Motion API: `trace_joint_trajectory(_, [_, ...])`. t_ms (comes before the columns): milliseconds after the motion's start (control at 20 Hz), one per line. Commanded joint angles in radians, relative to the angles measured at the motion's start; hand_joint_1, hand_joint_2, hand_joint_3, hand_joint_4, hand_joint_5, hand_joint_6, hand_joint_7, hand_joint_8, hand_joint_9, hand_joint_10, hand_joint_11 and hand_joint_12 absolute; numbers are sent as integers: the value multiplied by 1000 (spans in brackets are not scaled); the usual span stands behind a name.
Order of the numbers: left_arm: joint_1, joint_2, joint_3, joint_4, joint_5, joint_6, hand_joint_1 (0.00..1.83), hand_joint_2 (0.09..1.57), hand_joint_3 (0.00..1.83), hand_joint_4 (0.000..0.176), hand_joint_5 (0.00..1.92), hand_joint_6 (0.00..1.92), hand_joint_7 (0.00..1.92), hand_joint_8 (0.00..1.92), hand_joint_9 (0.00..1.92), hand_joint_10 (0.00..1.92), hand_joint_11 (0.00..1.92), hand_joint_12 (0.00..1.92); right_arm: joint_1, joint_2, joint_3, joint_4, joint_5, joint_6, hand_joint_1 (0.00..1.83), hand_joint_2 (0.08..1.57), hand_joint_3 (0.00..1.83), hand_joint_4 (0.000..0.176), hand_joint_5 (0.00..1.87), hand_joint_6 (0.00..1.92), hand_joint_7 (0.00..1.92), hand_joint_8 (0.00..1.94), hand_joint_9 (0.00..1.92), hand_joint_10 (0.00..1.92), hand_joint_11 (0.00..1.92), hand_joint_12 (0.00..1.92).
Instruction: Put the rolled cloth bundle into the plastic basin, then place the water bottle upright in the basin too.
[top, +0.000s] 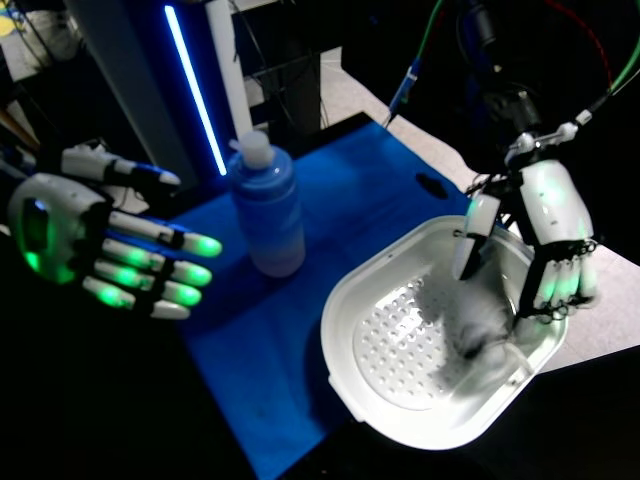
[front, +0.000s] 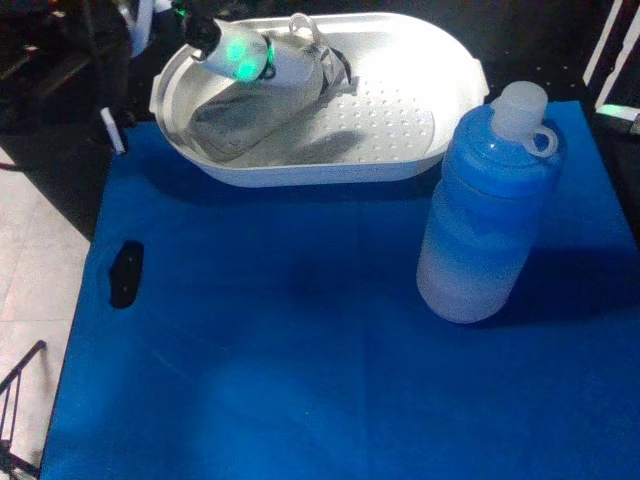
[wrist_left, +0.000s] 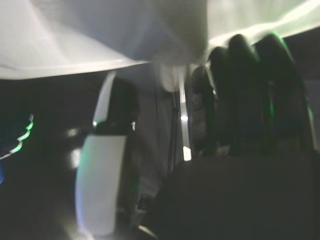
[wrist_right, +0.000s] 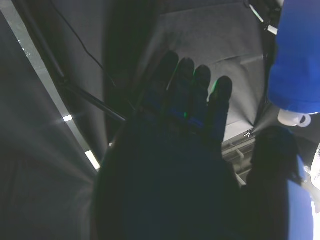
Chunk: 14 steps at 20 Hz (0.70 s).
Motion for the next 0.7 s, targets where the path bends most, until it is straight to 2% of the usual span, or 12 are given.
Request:
trace_joint_trajectory(0, [-15, 29, -13, -2, -148, -8, 250, 964, 0, 176, 0, 0, 0, 0, 0, 0, 0, 0, 10, 0, 1, 0, 123, 15, 62, 1427, 0, 70, 343, 0, 288, 0, 249, 0, 0, 540])
trace_joint_trajectory(50, [-14, 55, -37, 5, -164, -8, 241, 956, 0, 176, 0, 0, 0, 0, 0, 0, 0, 0, 10, 1, 0, 0, 123, 16, 82, 1425, 0, 74, 343, 0, 288, 0, 247, 0, 0, 531])
trace_joint_trajectory(100, [-9, 102, -91, 20, -200, -8, 198, 954, 0, 176, 0, 0, 0, 0, 0, 0, 9, 4, 10, 3, -4, 1, 123, 16, 120, 1433, 0, 69, 326, 0, 268, 0, 235, 0, 0, 535])
trace_joint_trajectory(150, [2, 147, -138, 27, -237, -8, 176, 942, 0, 176, 0, 0, 0, 0, 0, 0, 0, 0, 10, 7, -8, 1, 123, 16, 188, 1411, 0, 74, 312, 1, 250, 1, 216, 1, 0, 540])
trace_joint_trajectory(250, [34, 239, -234, 35, -318, -10, 221, 932, 0, 176, 0, 0, 0, 0, 0, 0, 0, 0, 11, 11, -14, 1, 124, 16, 275, 1389, 0, 74, 276, 4, 235, 0, 213, 1, 4, 540])
trace_joint_trajectory(300, [80, 308, -303, 22, -398, -27, 218, 922, 0, 176, 0, 0, 0, 0, 0, 0, 0, 0, 11, 8, -16, 1, 129, 17, 330, 1364, 0, 59, 243, 0, 211, 0, 211, 0, 65, 424])
trace_joint_trajectory(350, [120, 345, -337, 9, -457, -56, 288, 914, 0, 176, 0, 0, 0, 0, 0, 0, 0, 0, 11, 6, -16, 1, 138, 22, 437, 1296, 0, 58, 206, 1, 170, 1, 171, 1, 63, 319])
trace_joint_trajectory(400, [152, 366, -357, -2, -493, -79, 332, 902, 0, 176, 0, 0, 0, 0, 0, 0, 0, 0, 11, 5, -16, 2, 147, 30, 463, 1251, 0, 98, 186, 0, 160, 0, 148, 0, 55, 266])
trace_joint_trajectory(450, [217, 401, -391, -35, -578, -119, 352, 900, 0, 164, 0, 0, 0, 0, 0, 0, 0, 0, 12, 7, -15, 4, 164, 39, 525, 1184, 0, 127, 145, 0, 127, 0, 126, 0, 43, 304])
trace_joint_trajectory(500, [269, 430, -426, -70, -642, -124, 371, 900, 0, 170, 0, 0, 0, 0, 0, 0, 0, 0, 16, 12, -15, 7, 184, 47, 565, 1153, 2, 142, 123, 0, 103, 0, 116, 2, 7, 381])
trace_joint_trajectory(550, [317, 460, -463, -99, -699, -123, 388, 904, 0, 170, 0, 0, 0, 0, 0, 0, 0, 0, 25, 16, -15, 8, 193, 47, 590, 1121, 0, 164, 82, 0, 111, 1, 132, 4, 0, 430])
trace_joint_trajectory(650, [409, 512, -534, -149, -806, -121, 422, 875, 0, 176, 0, 0, 0, 0, 0, 0, 0, 0, 45, 16, -15, 7, 202, 47, 665, 1046, 0, 158, 35, 0, 91, 0, 103, 0, 0, 435])
